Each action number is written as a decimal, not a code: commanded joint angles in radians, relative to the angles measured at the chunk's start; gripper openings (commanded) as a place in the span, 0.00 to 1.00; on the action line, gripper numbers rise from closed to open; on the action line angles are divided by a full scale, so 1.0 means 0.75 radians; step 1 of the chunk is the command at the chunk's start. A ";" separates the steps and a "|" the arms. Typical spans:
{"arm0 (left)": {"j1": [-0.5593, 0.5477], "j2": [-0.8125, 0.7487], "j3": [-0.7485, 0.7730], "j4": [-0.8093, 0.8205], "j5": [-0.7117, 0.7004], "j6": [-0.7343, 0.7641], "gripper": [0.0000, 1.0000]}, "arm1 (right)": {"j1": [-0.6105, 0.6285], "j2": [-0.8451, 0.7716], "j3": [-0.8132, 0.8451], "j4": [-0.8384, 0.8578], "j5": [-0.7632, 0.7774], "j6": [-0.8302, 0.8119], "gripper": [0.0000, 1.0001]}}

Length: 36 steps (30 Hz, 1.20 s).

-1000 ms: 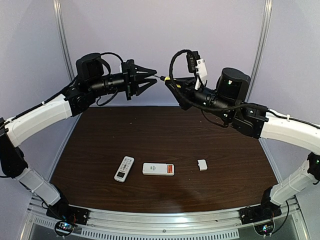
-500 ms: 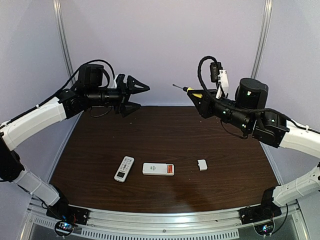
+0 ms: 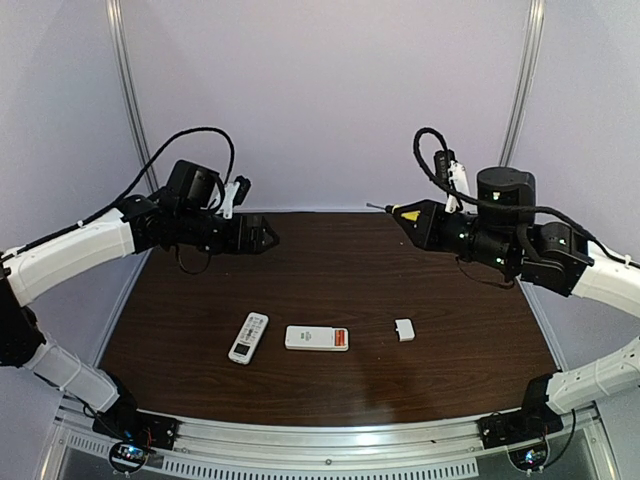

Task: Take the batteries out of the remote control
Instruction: Pick up the remote control without the battery cover from the center of the board.

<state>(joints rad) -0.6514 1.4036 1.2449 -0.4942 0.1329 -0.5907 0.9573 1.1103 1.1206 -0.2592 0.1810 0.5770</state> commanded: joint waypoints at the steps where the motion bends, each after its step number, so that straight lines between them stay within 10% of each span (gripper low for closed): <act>1: 0.009 -0.050 -0.145 0.140 0.123 0.389 0.97 | -0.014 -0.062 -0.034 -0.126 -0.074 0.100 0.00; 14: -0.153 -0.135 -0.559 0.419 0.494 1.090 0.96 | -0.025 -0.187 -0.063 -0.420 -0.189 0.167 0.00; 36: -0.156 0.318 -0.506 0.621 0.558 1.362 0.97 | -0.025 -0.217 -0.093 -0.699 -0.232 0.281 0.00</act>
<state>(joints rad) -0.7723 1.6051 0.8341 -0.0914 0.5335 0.3763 0.9443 0.9417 1.0477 -0.7315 0.0269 0.7666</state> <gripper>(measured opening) 0.966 0.165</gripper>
